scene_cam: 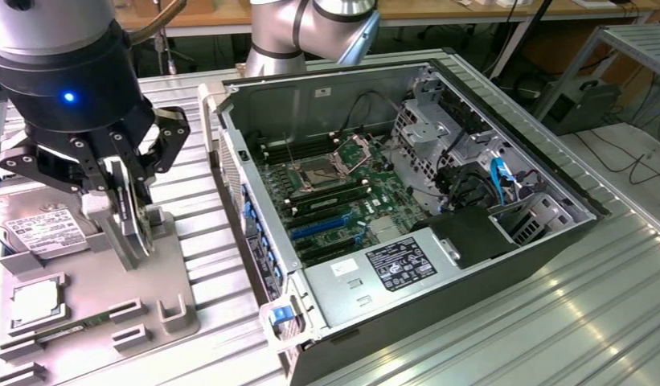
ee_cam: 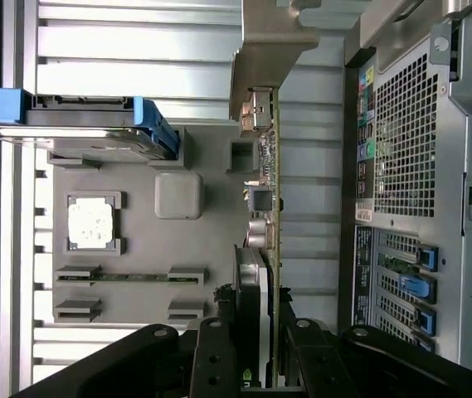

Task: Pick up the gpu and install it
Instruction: 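Pick up the gpu and move the gpu toward the slot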

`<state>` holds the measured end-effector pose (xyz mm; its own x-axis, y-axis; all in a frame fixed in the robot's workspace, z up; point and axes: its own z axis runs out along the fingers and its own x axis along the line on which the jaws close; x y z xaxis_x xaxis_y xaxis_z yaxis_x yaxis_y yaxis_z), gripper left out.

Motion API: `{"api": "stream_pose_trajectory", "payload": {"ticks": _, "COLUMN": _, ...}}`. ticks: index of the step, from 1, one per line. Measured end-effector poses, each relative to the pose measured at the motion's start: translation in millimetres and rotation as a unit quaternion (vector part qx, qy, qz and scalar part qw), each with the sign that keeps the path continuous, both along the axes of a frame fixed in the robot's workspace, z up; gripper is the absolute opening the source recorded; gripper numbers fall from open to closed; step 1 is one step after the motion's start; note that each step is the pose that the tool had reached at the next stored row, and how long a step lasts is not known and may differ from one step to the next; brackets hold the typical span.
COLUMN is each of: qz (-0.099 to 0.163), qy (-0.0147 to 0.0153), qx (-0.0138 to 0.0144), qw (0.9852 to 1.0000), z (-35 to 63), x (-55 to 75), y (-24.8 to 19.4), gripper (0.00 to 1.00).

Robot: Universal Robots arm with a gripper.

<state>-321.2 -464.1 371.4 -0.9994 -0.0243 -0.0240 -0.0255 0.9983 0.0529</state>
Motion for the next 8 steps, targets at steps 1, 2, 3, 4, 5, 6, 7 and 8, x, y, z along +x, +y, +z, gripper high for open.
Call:
{"api": "stream_pose_trajectory", "payload": {"ticks": 1, "qz": 0.000, "qy": 0.0000, "qx": 0.0000, "qw": 1.0000, "z": 1.7, "x": 0.0, "y": 0.0, "gripper": 0.28}}
{"api": "stream_pose_trajectory", "payload": {"ticks": 2, "qz": 0.000, "qy": 0.0000, "qx": 0.0000, "qw": 1.0000, "z": 3.3, "x": 0.0, "y": 0.0, "gripper": 0.28}}
{"api": "stream_pose_trajectory", "payload": {"ticks": 3, "qz": 0.000, "qy": 0.0000, "qx": 0.0000, "qw": 1.0000, "z": 4.8, "x": 0.0, "y": 0.0, "gripper": 0.28}}
{"api": "stream_pose_trajectory", "payload": {"ticks": 4, "qz": 0.000, "qy": 0.0000, "qx": 0.0000, "qw": 1.0000, "z": 6.7, "x": 0.0, "y": 0.0, "gripper": 0.28}}
{"api": "stream_pose_trajectory", "payload": {"ticks": 5, "qz": 0.000, "qy": -0.0001, "qx": 0.0000, "qw": 1.0000, "z": 8.1, "x": 0.0, "y": 0.0, "gripper": 0.28}}
{"api": "stream_pose_trajectory", "payload": {"ticks": 6, "qz": 0.000, "qy": 0.0000, "qx": 0.0000, "qw": 1.0000, "z": 9.6, "x": 0.0, "y": 0.0, "gripper": 0.28}}
{"api": "stream_pose_trajectory", "payload": {"ticks": 7, "qz": 0.000, "qy": 0.0000, "qx": 0.0000, "qw": 1.0000, "z": 10.9, "x": 0.0, "y": 0.0, "gripper": 0.28}}
{"api": "stream_pose_trajectory", "payload": {"ticks": 8, "qz": 0.000, "qy": 0.0000, "qx": 0.0000, "qw": 1.0000, "z": 13.2, "x": 0.0, "y": 0.0, "gripper": 0.28}}
